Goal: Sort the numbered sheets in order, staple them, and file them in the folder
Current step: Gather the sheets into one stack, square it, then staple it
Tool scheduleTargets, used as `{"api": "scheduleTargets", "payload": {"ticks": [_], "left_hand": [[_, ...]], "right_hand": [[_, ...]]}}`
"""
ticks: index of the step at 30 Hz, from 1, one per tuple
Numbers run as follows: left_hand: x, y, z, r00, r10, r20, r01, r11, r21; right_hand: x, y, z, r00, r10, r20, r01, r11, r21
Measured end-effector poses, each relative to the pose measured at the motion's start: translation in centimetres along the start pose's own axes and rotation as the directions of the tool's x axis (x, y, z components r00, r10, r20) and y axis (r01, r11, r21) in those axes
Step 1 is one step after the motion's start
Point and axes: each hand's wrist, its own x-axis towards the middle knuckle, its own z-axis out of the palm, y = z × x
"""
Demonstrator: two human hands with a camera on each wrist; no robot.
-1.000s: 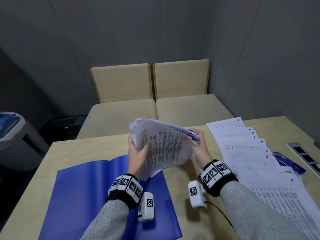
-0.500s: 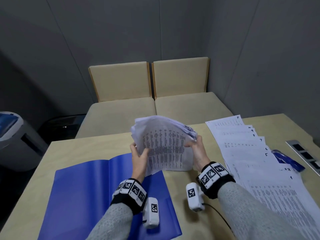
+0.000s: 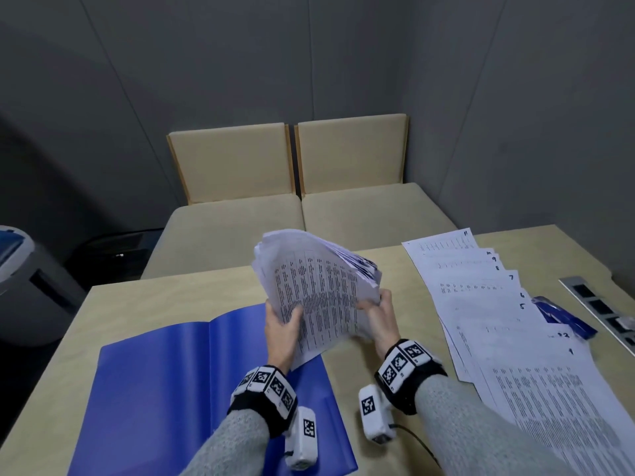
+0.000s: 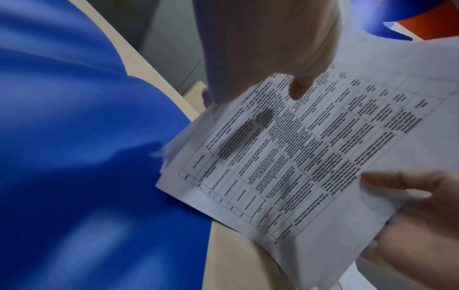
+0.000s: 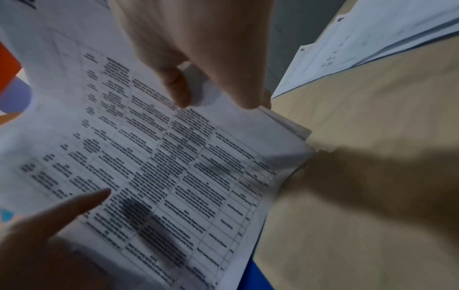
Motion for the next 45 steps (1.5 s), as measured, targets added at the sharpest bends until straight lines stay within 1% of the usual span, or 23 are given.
{"api": "scheduleTargets", "payload": {"ticks": [3, 5, 7, 9, 11, 13, 15, 17, 19, 20, 21, 23, 25, 26, 27, 28, 30, 32, 33, 34, 38, 41, 45], "left_hand": [[0.8, 0.5, 0.0, 0.999, 0.045, -0.013, -0.044, 0.993, 0.114], [1.5, 1.2, -0.4, 0.990, 0.136, 0.043, -0.142, 0.967, 0.213], [2.3, 1.4, -1.0, 0.980, 0.151, 0.133, -0.180, 0.952, 0.249], [3.0, 0.8, -1.3, 0.978, 0.069, 0.195, -0.120, 0.958, 0.260], [3.4, -0.9, -1.3, 0.972, -0.073, 0.222, 0.007, 0.959, 0.283], [2.8, -2.7, -0.5, 0.955, -0.188, 0.231, 0.103, 0.937, 0.334], [1.4, -3.3, 0.7, 0.934, -0.294, 0.205, 0.197, 0.900, 0.390], [0.2, -3.6, 2.0, 0.927, -0.365, 0.091, 0.266, 0.808, 0.526], [-0.8, -2.7, 3.7, 0.940, -0.336, -0.061, 0.291, 0.695, 0.658], [-1.3, -2.3, 4.8, 0.957, -0.280, -0.077, 0.250, 0.659, 0.710], [-2.0, -1.4, 6.1, 0.975, -0.217, -0.044, 0.177, 0.647, 0.742], [-3.3, -0.6, 9.2, 0.990, -0.087, 0.109, -0.024, 0.664, 0.747], [-4.7, -0.1, 12.7, 0.953, -0.003, 0.302, -0.206, 0.722, 0.660], [-5.5, 0.1, 14.6, 0.926, 0.018, 0.378, -0.263, 0.748, 0.610], [-6.2, 0.3, 16.5, 0.906, 0.008, 0.423, -0.274, 0.774, 0.571], [-6.9, 0.2, 18.4, 0.895, -0.041, 0.443, -0.237, 0.799, 0.552], [-8.0, -0.4, 21.8, 0.872, -0.241, 0.425, -0.054, 0.817, 0.574], [-8.9, -1.2, 24.5, 0.808, -0.452, 0.377, 0.144, 0.773, 0.617], [-9.3, -1.5, 25.6, 0.776, -0.515, 0.364, 0.205, 0.752, 0.627], [-9.5, -1.7, 26.5, 0.760, -0.545, 0.355, 0.242, 0.744, 0.623], [-9.4, -2.3, 29.4, 0.772, -0.555, 0.311, 0.278, 0.734, 0.620], [-9.1, -2.8, 30.5, 0.756, -0.587, 0.289, 0.337, 0.728, 0.597], [-8.8, -3.4, 31.4, 0.772, -0.595, 0.222, 0.395, 0.724, 0.566]], "right_hand": [[0.7, 0.1, 0.0, 0.999, -0.027, -0.028, 0.024, 0.995, -0.102], [1.2, -0.3, -0.3, 0.996, -0.068, -0.060, 0.055, 0.977, -0.206], [1.7, -0.7, -0.9, 0.990, -0.096, -0.103, 0.067, 0.965, -0.255], [2.1, -0.9, -1.6, 0.984, -0.086, -0.158, 0.045, 0.968, -0.246], [2.2, -0.6, -2.5, 0.985, -0.013, -0.175, -0.031, 0.969, -0.246], [2.2, 0.5, -3.6, 0.985, 0.087, -0.147, -0.126, 0.953, -0.276], [1.8, 1.3, -5.1, 0.984, 0.153, -0.094, -0.178, 0.903, -0.392], [1.2, 1.9, -7.1, 0.984, 0.165, -0.063, -0.175, 0.870, -0.461], [0.7, 2.7, -10.1, 0.985, 0.156, -0.071, -0.171, 0.869, -0.464], [0.6, 3.2, -12.0, 0.985, 0.144, -0.099, -0.174, 0.864, -0.472], [0.5, 3.6, -14.3, 0.983, 0.122, -0.138, -0.175, 0.854, -0.489], [0.1, 4.9, -19.4, 0.966, 0.086, -0.244, -0.206, 0.824, -0.528], [-0.6, 5.7, -24.6, 0.918, 0.092, -0.386, -0.310, 0.771, -0.556], [-1.1, 6.2, -27.0, 0.879, 0.105, -0.466, -0.386, 0.730, -0.563], [-1.8, 6.5, -29.4, 0.834, 0.125, -0.538, -0.465, 0.685, -0.562], [-2.3, 6.9, -31.6, 0.791, 0.149, -0.594, -0.533, 0.645, -0.548], [-3.2, 7.4, -35.3, 0.735, 0.215, -0.643, -0.624, 0.583, -0.520], [-3.4, 8.1, -37.8, 0.720, 0.269, -0.640, -0.666, 0.527, -0.528], [-3.2, 8.4, -38.6, 0.725, 0.282, -0.629, -0.669, 0.506, -0.544], [-2.8, 8.8, -39.1, 0.731, 0.285, -0.620, -0.668, 0.486, -0.563], [-1.0, 9.6, -39.4, 0.729, 0.275, -0.627, -0.673, 0.455, -0.583], [-0.5, 9.7, -39.0, 0.750, 0.273, -0.602, -0.646, 0.498, -0.579], [-0.1, 9.8, -38.5, 0.811, 0.252, -0.528, -0.567, 0.561, -0.603]]}}
